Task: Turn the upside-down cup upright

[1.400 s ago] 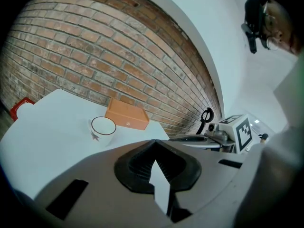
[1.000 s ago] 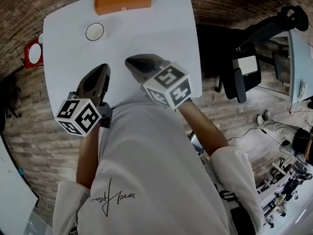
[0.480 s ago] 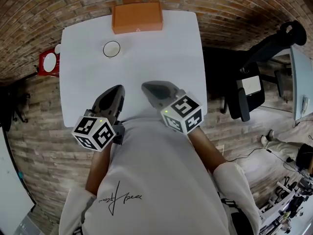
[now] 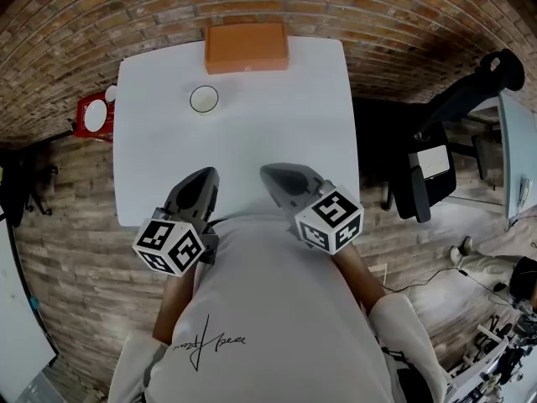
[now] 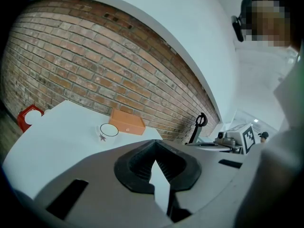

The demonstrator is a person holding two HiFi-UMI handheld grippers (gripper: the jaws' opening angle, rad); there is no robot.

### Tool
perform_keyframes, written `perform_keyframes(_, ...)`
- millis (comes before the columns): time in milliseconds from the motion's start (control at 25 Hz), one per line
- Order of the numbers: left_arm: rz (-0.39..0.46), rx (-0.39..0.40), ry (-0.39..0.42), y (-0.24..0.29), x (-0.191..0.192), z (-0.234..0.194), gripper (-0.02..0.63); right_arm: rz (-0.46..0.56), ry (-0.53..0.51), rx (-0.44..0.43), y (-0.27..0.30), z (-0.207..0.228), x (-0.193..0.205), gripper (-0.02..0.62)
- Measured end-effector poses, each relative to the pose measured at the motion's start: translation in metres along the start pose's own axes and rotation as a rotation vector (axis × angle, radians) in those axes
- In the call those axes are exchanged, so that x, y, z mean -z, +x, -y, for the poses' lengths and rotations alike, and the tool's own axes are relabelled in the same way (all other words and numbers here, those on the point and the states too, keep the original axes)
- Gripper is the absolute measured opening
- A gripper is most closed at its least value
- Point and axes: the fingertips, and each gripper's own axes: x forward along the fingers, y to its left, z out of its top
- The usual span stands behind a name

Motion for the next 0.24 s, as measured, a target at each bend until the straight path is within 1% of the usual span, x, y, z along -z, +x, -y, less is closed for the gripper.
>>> perform_keyframes(240, 0.012, 0.020, 0.009, -0.002, 0.004, 0.011, 0.011, 0.025, -0.007, -0.011, -0.002, -0.015, -0.001, 0.020)
